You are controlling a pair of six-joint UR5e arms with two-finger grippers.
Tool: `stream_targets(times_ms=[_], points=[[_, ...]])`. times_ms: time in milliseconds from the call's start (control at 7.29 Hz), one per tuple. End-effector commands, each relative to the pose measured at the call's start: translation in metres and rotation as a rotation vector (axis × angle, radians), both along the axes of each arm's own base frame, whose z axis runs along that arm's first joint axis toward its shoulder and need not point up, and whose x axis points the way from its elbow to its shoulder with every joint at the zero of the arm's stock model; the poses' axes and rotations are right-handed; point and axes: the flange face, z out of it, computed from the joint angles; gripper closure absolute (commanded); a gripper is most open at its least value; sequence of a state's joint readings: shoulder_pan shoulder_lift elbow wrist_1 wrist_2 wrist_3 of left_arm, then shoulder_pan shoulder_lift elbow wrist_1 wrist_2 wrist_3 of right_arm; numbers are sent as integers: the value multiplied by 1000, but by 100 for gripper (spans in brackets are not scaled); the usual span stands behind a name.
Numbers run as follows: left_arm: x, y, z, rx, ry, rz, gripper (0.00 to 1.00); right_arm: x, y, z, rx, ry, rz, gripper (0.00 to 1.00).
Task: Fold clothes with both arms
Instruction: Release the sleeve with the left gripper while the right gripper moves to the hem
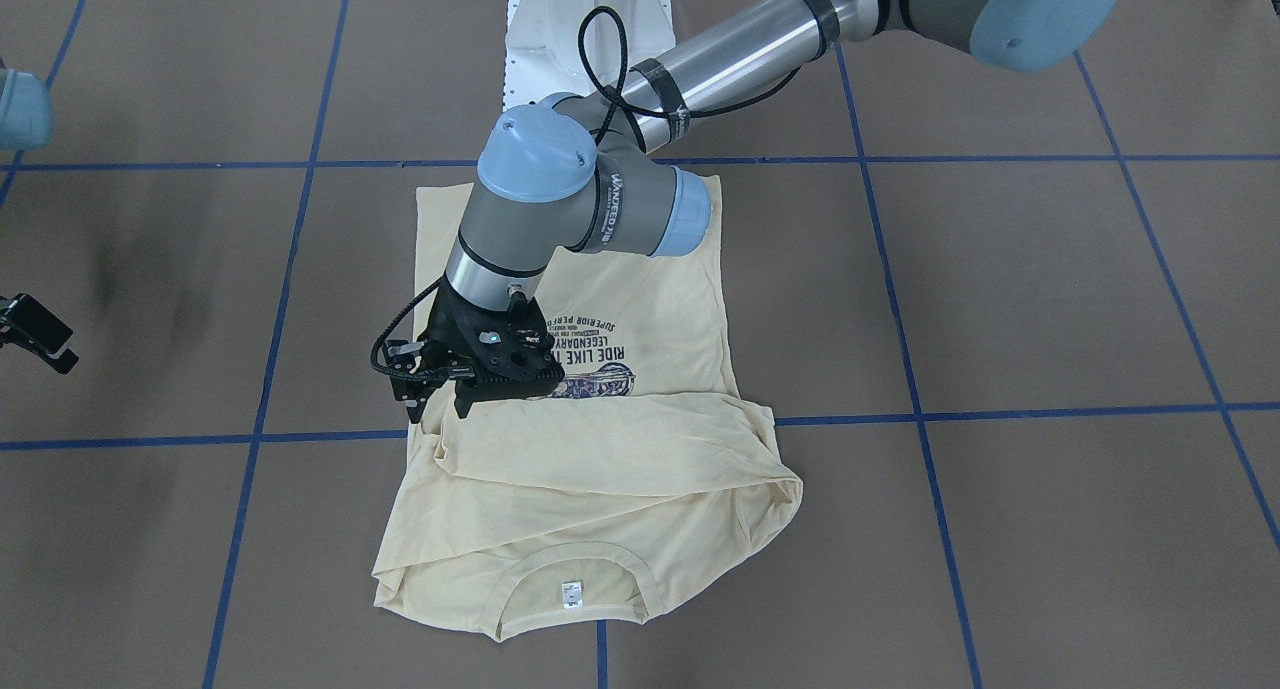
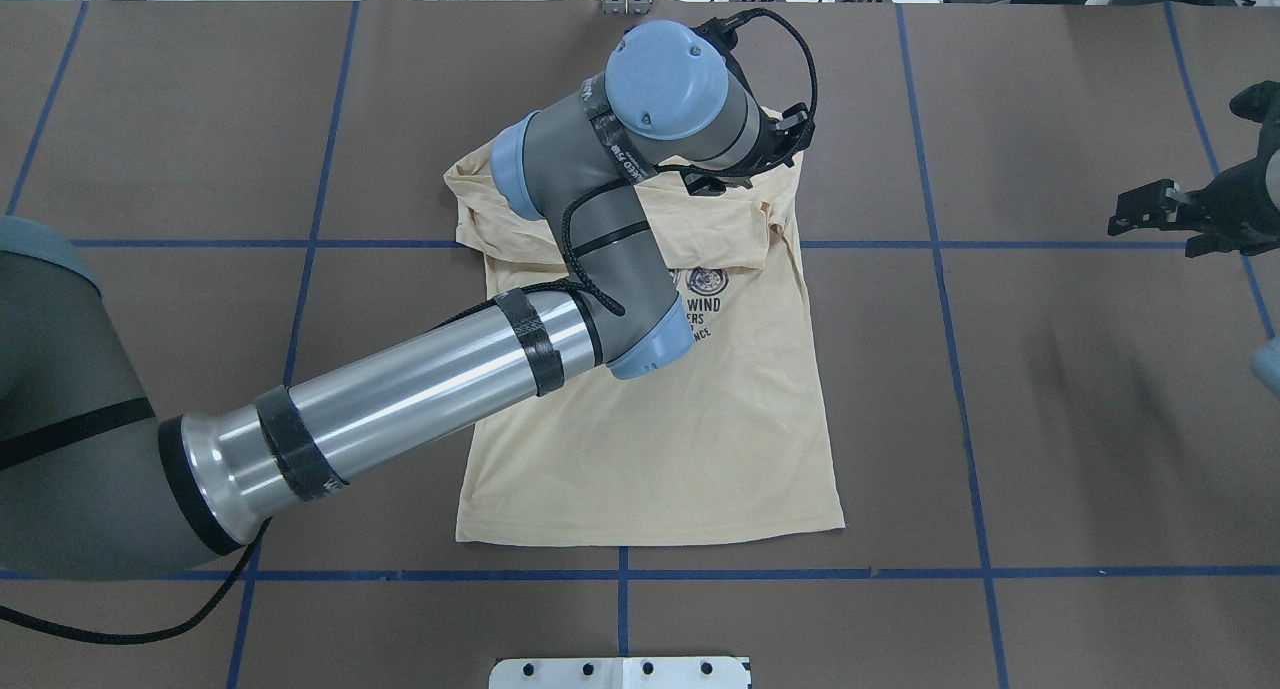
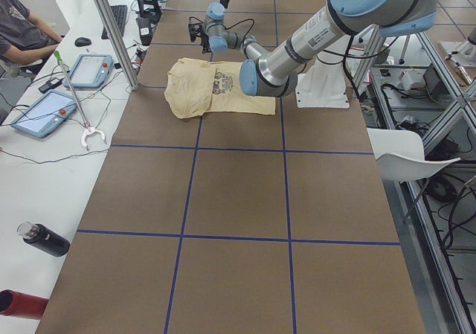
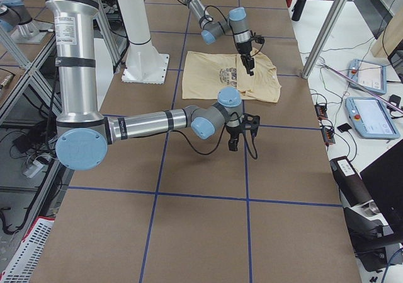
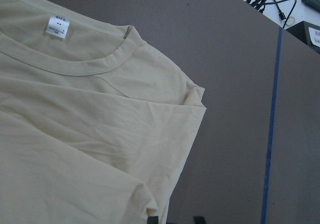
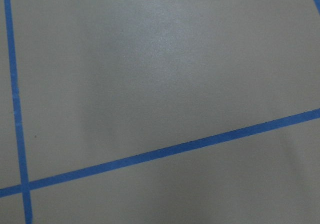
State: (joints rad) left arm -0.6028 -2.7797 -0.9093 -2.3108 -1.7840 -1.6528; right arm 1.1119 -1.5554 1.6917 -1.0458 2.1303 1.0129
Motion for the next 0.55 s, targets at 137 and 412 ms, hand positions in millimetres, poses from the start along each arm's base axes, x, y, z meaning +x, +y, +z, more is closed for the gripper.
stream_targets(times_ms=[137, 412], points=[[-58, 38, 32, 9, 105, 104, 24, -81, 47, -58, -92, -95, 23, 0], [-130, 70, 109, 96, 92, 111, 24, -152, 122, -106, -200, -151, 138, 1]])
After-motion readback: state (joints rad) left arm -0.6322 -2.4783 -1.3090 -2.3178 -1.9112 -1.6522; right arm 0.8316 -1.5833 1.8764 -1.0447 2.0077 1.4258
